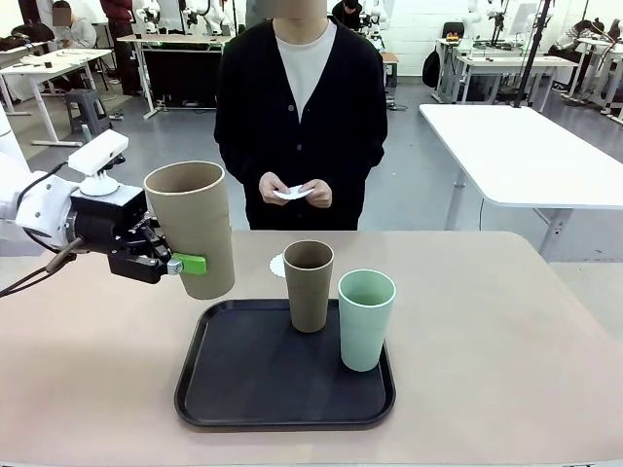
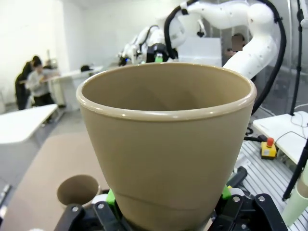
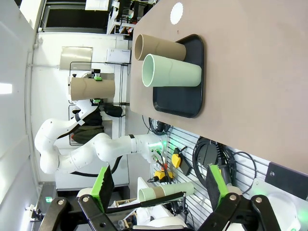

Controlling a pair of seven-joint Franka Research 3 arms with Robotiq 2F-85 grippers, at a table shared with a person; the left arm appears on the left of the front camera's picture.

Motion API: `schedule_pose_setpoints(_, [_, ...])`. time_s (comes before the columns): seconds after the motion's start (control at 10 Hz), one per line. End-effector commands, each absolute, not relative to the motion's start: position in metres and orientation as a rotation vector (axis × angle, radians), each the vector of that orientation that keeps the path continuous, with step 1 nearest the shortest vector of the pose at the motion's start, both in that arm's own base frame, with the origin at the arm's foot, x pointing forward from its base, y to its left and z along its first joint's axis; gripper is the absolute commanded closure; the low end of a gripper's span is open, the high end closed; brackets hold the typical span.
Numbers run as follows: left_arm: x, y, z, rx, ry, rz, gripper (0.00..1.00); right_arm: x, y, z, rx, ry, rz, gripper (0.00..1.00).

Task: Place coasters on the table and set cups on them.
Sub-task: Pick up one Reusable plastic cup and place it on a coaster set by the human.

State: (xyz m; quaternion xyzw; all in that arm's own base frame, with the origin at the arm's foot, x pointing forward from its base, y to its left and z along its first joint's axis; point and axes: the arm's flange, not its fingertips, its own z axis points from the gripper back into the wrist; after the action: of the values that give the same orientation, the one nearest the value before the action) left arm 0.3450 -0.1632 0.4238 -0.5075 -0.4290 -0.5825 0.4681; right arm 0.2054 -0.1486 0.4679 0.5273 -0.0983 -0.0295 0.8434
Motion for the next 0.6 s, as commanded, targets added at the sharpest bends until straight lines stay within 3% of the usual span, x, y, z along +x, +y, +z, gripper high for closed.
schedule_pose_setpoints(0.0, [0.344,-0.163,0.421,-1.263,-1.068,-1.453,1.0,0.206,-0.149,0.469,1.126,-0.218,-0.049,0.0])
schedule_pose_setpoints(0.1, [0.344,-0.163,0.421,-1.263,-1.068,-1.453,1.0,0.206,-0.149,0.469,1.126,-0.218,-0.049,0.0])
schedule_pose_setpoints(0.2, [0.345,-0.164,0.423,-1.251,-1.052,-1.432,0.17,0.206,-0.149,0.469,1.126,-0.218,-0.049,0.0])
schedule_pose_setpoints(0.5, [0.43,-0.182,0.449,-1.184,-1.093,-1.313,0.17,0.206,-0.149,0.469,1.126,-0.218,-0.049,0.0])
